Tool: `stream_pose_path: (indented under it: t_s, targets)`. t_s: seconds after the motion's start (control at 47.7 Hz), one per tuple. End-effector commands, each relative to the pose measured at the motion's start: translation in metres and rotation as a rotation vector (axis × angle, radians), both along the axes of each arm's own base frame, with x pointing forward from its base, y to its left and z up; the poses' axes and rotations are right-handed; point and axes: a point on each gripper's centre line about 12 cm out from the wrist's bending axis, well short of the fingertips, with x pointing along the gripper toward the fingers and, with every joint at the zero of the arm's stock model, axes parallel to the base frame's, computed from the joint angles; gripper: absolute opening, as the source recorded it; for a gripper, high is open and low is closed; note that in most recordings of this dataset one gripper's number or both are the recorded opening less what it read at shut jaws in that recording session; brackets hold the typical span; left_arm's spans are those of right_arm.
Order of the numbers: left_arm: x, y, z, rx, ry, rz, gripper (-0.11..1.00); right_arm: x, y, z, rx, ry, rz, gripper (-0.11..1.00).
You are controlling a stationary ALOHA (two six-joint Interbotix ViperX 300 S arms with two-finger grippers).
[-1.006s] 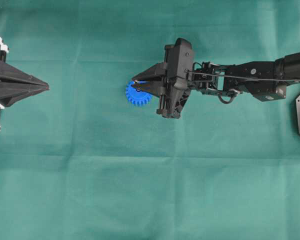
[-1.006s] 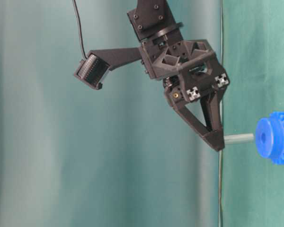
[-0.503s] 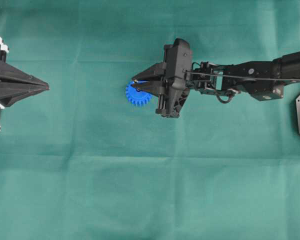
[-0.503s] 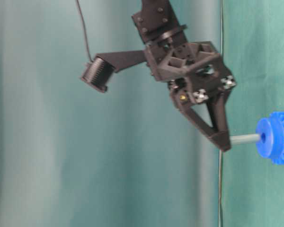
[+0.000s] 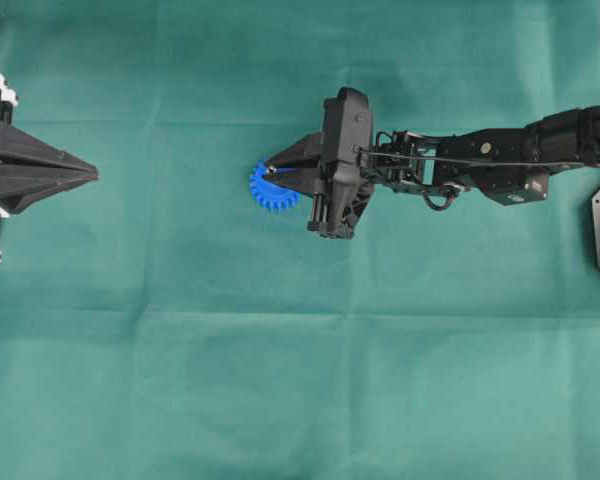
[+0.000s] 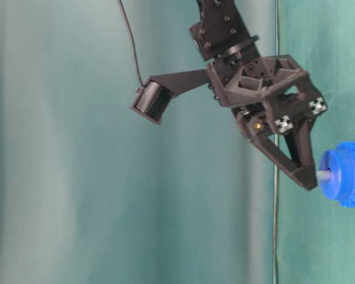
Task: Insert the shaft placed at a random location into the center hole of the small gear at another random location.
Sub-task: 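Lower the shaft into the gear's center hole with the right gripper, then open the right gripper and raise it off the shaft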
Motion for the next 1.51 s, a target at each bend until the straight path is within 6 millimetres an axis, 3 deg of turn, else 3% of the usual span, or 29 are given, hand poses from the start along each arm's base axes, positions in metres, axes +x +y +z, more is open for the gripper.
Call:
stream_pose_path:
  t_s: [0.0,0.398,0.985,1.069,1.257,1.488]
  targets:
    - [0.002,0.0,0.007,0.002,-0.015,0.001,0.0,0.006,0.0,0.009,-0.013,-0.038,0.003,0.13]
    - [0.002,0.0,0.007,0.003,-0.011,0.0,0.0,0.002,0.0,-0.001,-0.004,-0.01,-0.002,0.13]
    - [0.002,0.0,0.006,0.0,-0.008,0.002,0.0,0.003,-0.001,0.0,0.013,-0.016,-0.012,0.14]
    - [0.002,0.0,0.006,0.002,-0.008,0.001,0.0,0.003,0.0,0.002,0.015,-0.019,-0.011,0.26]
    - [0.002,0.0,0.006,0.002,-0.008,0.001,0.0,0.003,0.001,0.01,0.015,-0.037,-0.013,0.81]
    - [0.003,0.0,0.007,0.002,-0.009,0.0,0.0,0.002,0.003,0.021,0.009,-0.06,-0.006,0.77]
